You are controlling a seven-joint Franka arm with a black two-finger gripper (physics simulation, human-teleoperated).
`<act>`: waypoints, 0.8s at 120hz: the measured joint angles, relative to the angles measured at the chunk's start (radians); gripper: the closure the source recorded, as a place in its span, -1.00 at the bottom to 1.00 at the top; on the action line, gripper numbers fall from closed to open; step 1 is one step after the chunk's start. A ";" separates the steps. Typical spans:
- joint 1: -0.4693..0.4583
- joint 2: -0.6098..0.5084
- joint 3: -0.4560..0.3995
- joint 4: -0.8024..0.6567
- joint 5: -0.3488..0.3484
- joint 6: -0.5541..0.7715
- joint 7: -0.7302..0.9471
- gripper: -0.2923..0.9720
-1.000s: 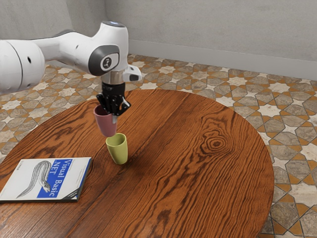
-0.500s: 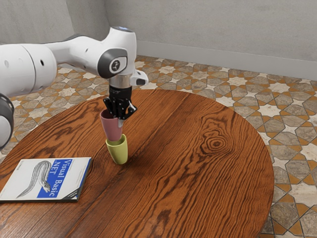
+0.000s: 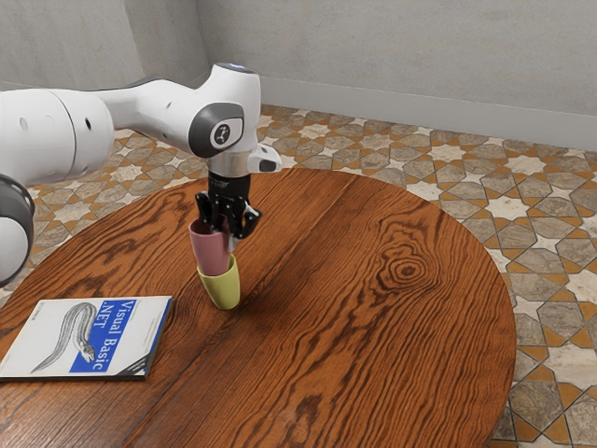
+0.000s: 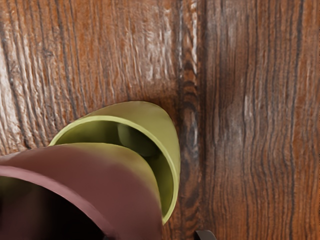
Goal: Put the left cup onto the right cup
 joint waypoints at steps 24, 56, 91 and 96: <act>0.000 -0.001 0.000 0.000 -0.005 0.000 0.000 -0.20; -0.002 -0.059 0.000 0.005 0.006 -0.001 0.001 -0.44; -0.019 -0.264 0.000 -0.132 0.001 -0.041 0.003 -0.51; -0.022 -0.289 0.000 -0.154 -0.001 -0.045 0.004 -0.52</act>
